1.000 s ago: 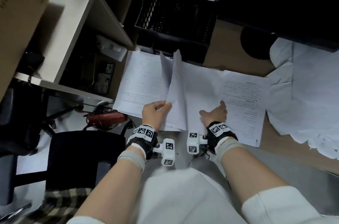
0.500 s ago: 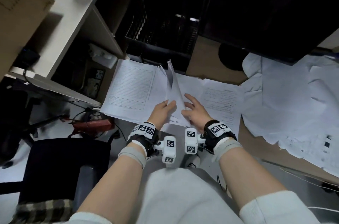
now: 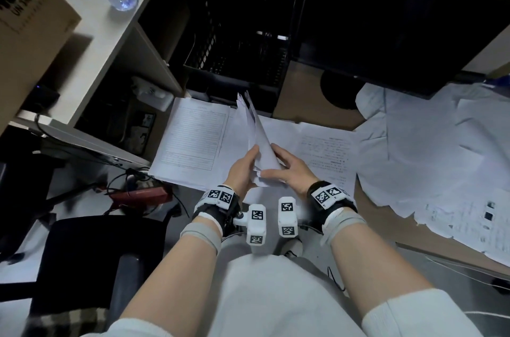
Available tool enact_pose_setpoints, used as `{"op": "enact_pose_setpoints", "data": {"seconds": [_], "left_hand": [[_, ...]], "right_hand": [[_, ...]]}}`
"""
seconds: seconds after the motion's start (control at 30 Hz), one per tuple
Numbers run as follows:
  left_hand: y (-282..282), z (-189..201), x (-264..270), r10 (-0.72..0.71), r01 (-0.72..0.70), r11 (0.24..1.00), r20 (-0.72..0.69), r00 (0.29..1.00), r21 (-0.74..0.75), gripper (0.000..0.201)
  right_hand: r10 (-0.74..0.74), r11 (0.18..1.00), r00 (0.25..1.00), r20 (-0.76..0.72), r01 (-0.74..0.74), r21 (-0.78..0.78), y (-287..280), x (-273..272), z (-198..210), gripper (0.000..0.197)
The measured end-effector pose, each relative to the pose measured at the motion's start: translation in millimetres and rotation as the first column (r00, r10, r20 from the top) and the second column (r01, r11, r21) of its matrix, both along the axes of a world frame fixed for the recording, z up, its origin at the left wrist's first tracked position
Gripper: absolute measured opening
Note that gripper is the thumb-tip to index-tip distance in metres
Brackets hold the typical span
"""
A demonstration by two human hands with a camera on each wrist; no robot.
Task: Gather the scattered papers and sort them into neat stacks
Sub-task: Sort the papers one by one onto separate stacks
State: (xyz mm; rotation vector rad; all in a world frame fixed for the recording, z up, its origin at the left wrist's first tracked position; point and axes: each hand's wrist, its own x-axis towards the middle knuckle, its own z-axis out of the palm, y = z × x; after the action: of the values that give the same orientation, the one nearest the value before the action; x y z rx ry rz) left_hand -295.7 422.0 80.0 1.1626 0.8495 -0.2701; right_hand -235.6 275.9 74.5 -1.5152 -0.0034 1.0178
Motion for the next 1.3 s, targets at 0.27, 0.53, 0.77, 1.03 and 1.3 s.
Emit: {"op": "enact_pose_setpoints", "data": {"seconds": [0.27, 0.53, 0.77, 1.03, 1.3], "left_hand": [[4, 11, 10, -0.134, 0.132, 0.991, 0.051, 0.990, 0.030, 0.049], [13, -1, 18, -0.125, 0.119, 0.982, 0.032, 0.992, 0.146, 0.067], [16, -2, 21, -0.073, 0.077, 0.990, -0.039, 0.997, 0.117, 0.079], [17, -2, 16, -0.061, 0.097, 0.944, -0.123, 0.991, 0.314, 0.014], [25, -9, -5, -0.014, 0.035, 0.919, -0.056, 0.998, 0.393, 0.031]], "right_hand": [[0.012, 1.000, 1.000, 0.008, -0.012, -0.020, 0, 10, 1, 0.084], [-0.049, 0.997, 0.999, -0.014, 0.048, -0.064, 7, 19, 0, 0.039], [-0.077, 0.983, 0.994, 0.084, 0.089, -0.159, 13, 17, -5, 0.020], [-0.161, 0.956, 0.986, 0.045, 0.167, -0.241, 15, 11, -11, 0.017], [-0.376, 0.755, 0.903, 0.207, 0.429, -0.497, -13, 13, -28, 0.022]]}}
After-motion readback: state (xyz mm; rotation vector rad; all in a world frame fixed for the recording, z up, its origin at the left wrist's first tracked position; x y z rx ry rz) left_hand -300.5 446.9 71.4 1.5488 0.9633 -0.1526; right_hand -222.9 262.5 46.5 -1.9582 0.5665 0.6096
